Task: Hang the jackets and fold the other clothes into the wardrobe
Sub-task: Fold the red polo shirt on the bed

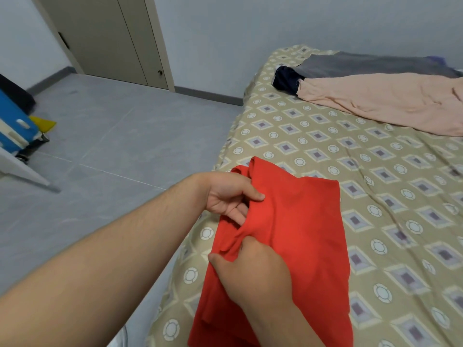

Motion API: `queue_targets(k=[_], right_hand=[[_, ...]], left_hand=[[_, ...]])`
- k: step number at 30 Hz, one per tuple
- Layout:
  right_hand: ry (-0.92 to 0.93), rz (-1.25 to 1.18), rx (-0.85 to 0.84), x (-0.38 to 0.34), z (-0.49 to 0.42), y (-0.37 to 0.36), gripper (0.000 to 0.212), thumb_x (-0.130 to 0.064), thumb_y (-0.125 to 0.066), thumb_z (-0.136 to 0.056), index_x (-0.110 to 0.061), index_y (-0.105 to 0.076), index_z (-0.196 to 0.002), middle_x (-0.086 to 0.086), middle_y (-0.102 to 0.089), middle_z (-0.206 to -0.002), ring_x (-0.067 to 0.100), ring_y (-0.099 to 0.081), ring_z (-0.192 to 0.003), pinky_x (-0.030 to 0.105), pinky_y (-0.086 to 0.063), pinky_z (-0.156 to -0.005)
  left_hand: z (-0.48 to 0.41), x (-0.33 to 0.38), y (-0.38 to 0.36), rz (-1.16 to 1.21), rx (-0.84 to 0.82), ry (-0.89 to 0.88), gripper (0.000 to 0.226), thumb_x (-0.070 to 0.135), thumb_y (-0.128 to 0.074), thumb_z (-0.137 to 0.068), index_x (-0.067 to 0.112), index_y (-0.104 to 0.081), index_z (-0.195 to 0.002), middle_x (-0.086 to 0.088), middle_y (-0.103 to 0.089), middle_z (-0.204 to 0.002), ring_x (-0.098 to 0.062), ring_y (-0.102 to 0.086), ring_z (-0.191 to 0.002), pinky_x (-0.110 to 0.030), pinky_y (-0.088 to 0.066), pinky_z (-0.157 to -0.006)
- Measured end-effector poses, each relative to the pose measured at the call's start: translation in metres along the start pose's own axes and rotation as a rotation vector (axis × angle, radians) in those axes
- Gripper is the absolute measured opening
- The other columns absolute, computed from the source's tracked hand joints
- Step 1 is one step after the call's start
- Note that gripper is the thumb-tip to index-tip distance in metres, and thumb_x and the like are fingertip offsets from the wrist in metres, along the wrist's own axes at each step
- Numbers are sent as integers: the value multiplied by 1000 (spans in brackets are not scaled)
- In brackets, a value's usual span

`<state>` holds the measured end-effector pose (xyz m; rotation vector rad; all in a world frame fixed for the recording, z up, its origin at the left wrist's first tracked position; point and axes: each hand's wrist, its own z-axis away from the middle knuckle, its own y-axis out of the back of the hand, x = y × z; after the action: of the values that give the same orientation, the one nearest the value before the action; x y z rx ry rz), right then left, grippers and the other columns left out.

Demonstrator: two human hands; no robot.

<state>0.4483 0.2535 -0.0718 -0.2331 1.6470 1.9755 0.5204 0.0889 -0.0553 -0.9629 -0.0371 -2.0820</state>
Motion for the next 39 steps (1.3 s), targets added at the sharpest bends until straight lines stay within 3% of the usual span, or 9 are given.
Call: queue_targets(k=[3, 8, 12, 16, 20, 23, 31, 35, 39], right_hand=[[21, -13, 89, 1, -2, 1, 34, -54, -54, -84, -24, -40, -81, -3, -65, -92, 24, -64, -93, 34, -34, -66], [-42, -121, 246, -3, -4, 4, 53, -74, -58, -72, -23, -43, -73, -3, -61, -76, 25, -61, -79, 34, -33, -63], [-23, -152, 275, 5, -8, 5, 30, -35, -62, -80, -19, -40, -69, 0, -58, -67, 32, -56, -71, 36, -27, -60], [26, -232, 147, 3, -9, 4, 28, -24, -59, -68, -13, -33, -63, 3, -39, -52, 28, -40, -56, 43, -28, -53], [117, -224, -63, -4, -4, 1, 23, -31, -50, -62, -17, -33, -67, 1, -44, -57, 17, -38, -54, 30, -27, -48], [140, -243, -150, -5, -2, -1, 21, -35, -47, -60, -22, -33, -70, -3, -49, -62, 14, -40, -56, 29, -29, -49], [213, -206, -258, -4, 2, -9, 16, -35, -51, -81, -27, -43, -92, 2, -66, -89, 28, -61, -90, 36, -40, -68], [102, -336, -37, 11, -21, 14, 8, -16, -52, -80, -23, -55, -79, -6, -63, -76, 22, -60, -80, 33, -42, -70], [-34, -318, 169, 38, -36, 39, 6, -18, -52, -81, -21, -57, -79, -8, -62, -73, 16, -57, -73, 33, -43, -66]], left_hand=[[-1, 1, -4, 120, 51, -10, 18, 1, -45, -98, -2, -57, -112, -15, -69, -89, -24, -72, -65, -40, -61, -62], [-5, 1, -12, 217, 107, -33, 15, -4, -41, -94, 2, -54, -90, -9, -60, -72, -15, -66, -53, -30, -59, -55], [-6, 0, -15, 261, 106, -50, 15, -5, -42, -91, 5, -53, -86, -8, -60, -69, -14, -64, -55, -30, -59, -65], [-4, 0, -15, 180, 187, -120, 12, 2, -51, -89, 11, -59, -94, -7, -63, -83, -16, -63, -68, -30, -59, -59], [-9, -9, -5, 40, 442, -328, 25, 2, -58, -86, 10, -61, -109, -16, -62, -98, -29, -57, -88, -42, -43, -78], [-8, -21, 6, 59, 594, -406, 21, 5, -61, -86, 1, -65, -107, -17, -72, -100, -34, -70, -90, -44, -55, -84], [-9, -53, 7, -165, 1021, -550, 18, 35, -68, -88, 19, -60, -87, 11, -60, -72, -1, -58, -61, -20, -43, -59], [14, -97, -10, 49, 1056, -526, 16, 34, -68, -84, 20, -60, -85, 3, -61, -73, -11, -55, -63, -30, -42, -64], [42, -149, -40, -307, 1157, -481, 8, 26, -69, -85, 23, -62, -81, 8, -61, -74, -2, -57, -67, -11, -37, -59]])
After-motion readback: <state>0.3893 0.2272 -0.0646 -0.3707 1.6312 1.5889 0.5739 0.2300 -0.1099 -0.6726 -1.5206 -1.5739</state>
